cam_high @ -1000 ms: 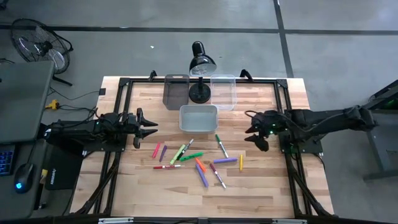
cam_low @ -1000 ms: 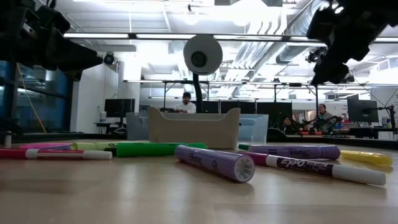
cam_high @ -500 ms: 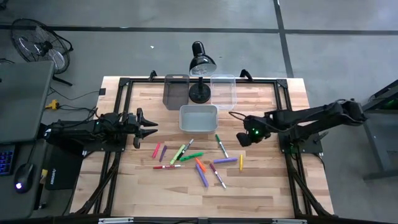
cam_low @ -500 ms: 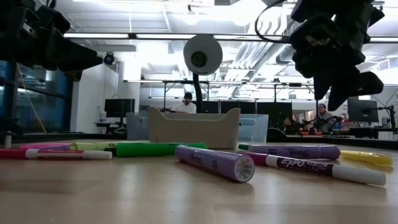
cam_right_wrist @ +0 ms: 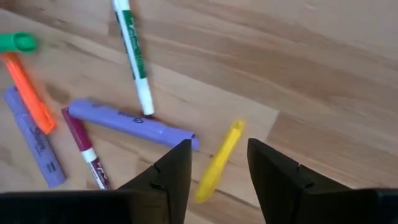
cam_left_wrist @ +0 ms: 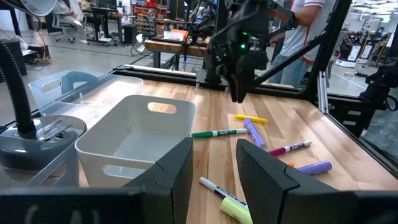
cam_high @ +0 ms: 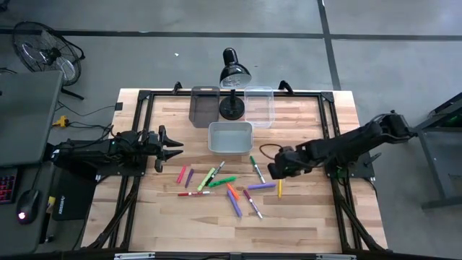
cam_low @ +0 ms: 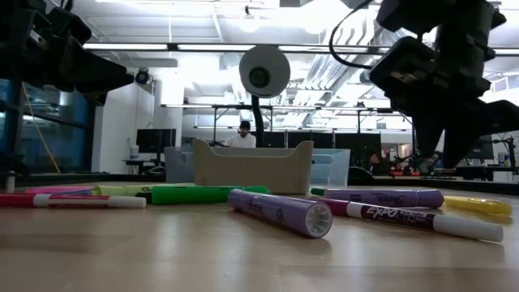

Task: Pick & Place Markers
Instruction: Put the small yellow marker into the transparent bin

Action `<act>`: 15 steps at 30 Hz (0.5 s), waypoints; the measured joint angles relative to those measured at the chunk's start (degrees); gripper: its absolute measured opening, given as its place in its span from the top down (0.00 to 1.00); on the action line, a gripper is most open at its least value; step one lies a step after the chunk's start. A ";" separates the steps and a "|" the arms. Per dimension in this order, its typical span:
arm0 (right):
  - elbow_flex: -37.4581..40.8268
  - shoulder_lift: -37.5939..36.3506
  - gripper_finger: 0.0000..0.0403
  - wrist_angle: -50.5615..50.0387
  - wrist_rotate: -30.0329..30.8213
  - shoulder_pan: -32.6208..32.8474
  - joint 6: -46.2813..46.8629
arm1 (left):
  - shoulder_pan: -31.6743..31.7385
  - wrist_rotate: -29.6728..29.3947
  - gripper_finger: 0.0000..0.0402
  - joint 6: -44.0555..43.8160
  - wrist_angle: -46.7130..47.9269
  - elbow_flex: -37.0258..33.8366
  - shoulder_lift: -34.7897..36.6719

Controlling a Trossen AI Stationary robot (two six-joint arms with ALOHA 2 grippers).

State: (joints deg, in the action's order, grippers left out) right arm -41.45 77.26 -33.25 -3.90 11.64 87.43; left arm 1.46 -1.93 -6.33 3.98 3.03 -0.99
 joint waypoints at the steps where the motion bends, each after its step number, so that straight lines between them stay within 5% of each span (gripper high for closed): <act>1: -1.14 0.81 0.62 -1.60 0.58 0.56 0.46 | 0.01 0.00 0.70 0.00 0.01 0.02 0.00; 7: -8.02 5.18 0.54 -13.80 4.40 2.62 3.36 | 0.00 0.00 0.70 0.00 0.00 0.01 0.01; 15: -12.05 11.75 0.47 -14.36 2.97 5.34 7.15 | 0.00 0.00 0.70 0.00 0.00 0.01 0.01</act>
State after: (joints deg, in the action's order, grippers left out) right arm -53.50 89.01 -47.61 -0.93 16.98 94.58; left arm 1.46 -1.93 -6.33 3.98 3.04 -0.98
